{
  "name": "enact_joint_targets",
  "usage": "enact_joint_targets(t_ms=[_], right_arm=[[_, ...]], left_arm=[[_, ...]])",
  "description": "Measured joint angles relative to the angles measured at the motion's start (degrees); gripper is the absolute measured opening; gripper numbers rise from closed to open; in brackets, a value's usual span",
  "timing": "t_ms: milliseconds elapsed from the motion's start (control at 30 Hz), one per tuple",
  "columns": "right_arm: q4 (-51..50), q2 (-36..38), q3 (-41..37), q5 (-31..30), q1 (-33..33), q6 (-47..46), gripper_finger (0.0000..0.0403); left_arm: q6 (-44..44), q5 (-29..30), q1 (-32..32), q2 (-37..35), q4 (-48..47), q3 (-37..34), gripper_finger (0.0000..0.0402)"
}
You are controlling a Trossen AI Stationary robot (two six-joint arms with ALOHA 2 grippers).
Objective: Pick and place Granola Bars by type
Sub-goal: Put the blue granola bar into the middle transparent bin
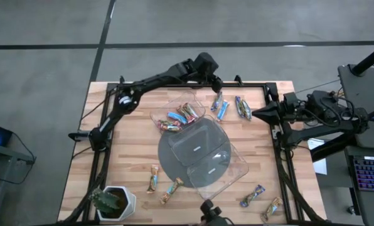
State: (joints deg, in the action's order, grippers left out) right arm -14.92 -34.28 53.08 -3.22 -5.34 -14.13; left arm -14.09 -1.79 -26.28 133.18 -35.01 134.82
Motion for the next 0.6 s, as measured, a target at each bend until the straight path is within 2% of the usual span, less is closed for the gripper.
enact_joint_targets(t_ms=[600], right_arm=[[-3.7,-0.1,0.0,0.1,0.0,-1.7,0.0008]], left_arm=[[-1.1,-1.8,0.2,4.0,-1.7,-0.1,0.0233]])
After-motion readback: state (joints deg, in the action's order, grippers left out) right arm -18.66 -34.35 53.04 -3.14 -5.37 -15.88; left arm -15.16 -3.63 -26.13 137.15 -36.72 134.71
